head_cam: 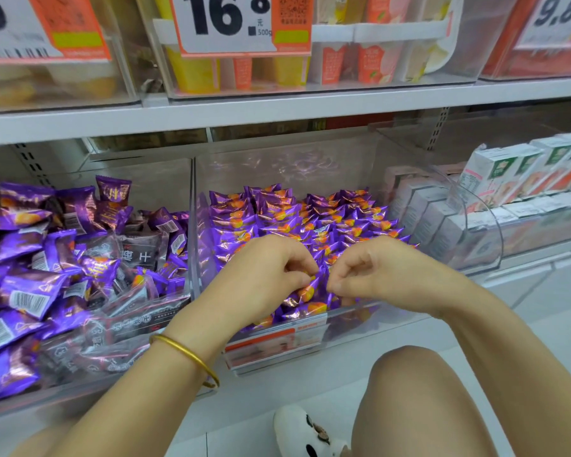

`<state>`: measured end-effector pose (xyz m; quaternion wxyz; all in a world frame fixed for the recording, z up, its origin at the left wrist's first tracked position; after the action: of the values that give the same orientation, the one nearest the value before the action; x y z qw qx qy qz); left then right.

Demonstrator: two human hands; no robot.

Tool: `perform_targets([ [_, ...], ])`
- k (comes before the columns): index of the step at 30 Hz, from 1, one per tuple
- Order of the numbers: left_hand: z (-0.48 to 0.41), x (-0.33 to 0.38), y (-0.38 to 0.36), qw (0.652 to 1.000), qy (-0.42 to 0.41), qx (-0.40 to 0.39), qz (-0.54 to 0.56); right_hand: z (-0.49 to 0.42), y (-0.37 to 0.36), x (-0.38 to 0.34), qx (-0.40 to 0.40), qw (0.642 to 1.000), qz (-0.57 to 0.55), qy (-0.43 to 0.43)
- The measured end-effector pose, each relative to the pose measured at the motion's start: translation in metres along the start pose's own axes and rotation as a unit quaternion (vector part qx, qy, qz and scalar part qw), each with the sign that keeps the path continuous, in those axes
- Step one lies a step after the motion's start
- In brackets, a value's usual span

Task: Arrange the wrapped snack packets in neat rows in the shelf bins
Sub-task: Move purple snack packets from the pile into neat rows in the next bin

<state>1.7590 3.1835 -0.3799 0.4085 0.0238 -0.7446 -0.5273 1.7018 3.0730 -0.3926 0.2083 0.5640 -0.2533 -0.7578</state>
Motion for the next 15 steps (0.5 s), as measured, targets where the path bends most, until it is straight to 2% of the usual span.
perform_targets([
  [2,0.002,0.000,0.009,0.999,0.001,0.032,-0.035,-0.001,0.014,0.002,0.073,0.997,-0.021,-0.009],
  [3,0.004,-0.001,0.012,0.997,0.002,0.044,-0.062,-0.003,0.013,0.003,0.084,0.996,-0.025,-0.019],
  [6,0.006,-0.004,0.011,0.994,0.005,0.032,-0.108,-0.009,-0.007,0.002,0.050,0.998,-0.021,-0.027],
  [10,0.008,-0.006,0.000,0.992,0.005,-0.017,-0.125,-0.009,-0.012,-0.002,0.059,0.998,0.014,-0.016],
  [13,0.009,-0.006,0.000,0.991,0.001,-0.006,-0.133,-0.011,-0.011,0.000,0.046,0.998,0.023,-0.028],
  [15,0.011,0.000,0.004,0.992,-0.018,0.023,-0.125,-0.011,-0.008,0.001,0.066,0.994,0.081,-0.027],
])
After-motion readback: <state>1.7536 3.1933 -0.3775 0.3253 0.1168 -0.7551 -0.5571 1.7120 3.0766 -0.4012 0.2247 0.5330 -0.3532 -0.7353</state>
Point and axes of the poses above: each hand's wrist, its own z-axis away from the middle knuckle, its own y-axis out of the back of the hand, x = y × z, the point moved 8 cm from there along -z, towards the middle knuckle, and after that the axes turned 5 degrees about -y, right-handed, at the moved point
